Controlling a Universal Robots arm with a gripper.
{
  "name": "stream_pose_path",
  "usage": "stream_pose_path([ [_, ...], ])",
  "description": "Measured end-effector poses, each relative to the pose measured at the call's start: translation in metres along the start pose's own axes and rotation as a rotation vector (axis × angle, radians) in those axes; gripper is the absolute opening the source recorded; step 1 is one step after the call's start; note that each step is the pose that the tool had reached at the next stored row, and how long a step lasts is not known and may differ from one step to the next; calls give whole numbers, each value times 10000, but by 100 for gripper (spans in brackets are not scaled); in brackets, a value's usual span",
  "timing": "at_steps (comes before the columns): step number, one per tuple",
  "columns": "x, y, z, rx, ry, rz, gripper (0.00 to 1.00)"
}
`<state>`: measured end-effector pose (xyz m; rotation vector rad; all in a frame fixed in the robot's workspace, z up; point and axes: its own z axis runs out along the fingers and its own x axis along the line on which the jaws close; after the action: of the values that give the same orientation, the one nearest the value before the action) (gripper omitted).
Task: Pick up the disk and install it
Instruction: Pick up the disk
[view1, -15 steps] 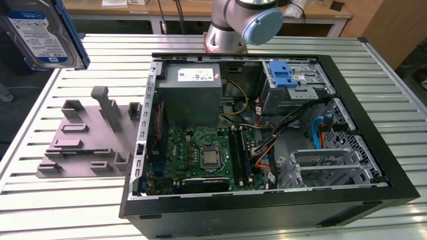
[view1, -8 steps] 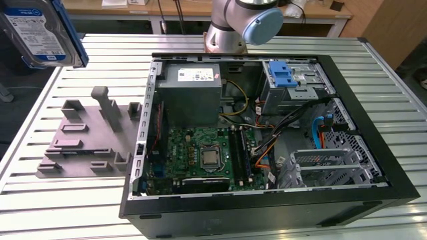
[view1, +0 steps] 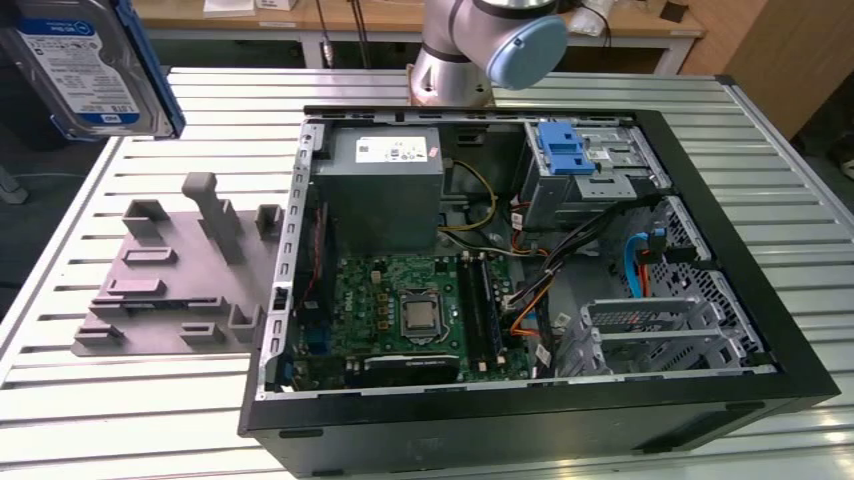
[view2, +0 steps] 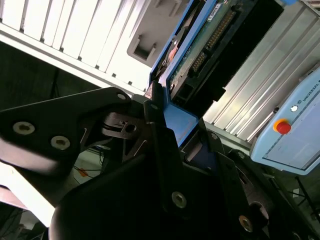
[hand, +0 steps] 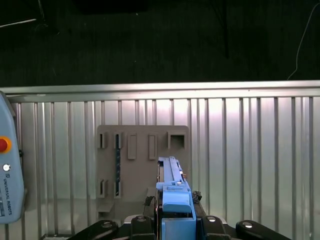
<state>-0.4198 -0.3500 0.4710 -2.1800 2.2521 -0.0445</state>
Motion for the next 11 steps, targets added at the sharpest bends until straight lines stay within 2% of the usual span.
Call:
stream_pose_path([
  [11,1,-265,7,-51,2,-1,36],
])
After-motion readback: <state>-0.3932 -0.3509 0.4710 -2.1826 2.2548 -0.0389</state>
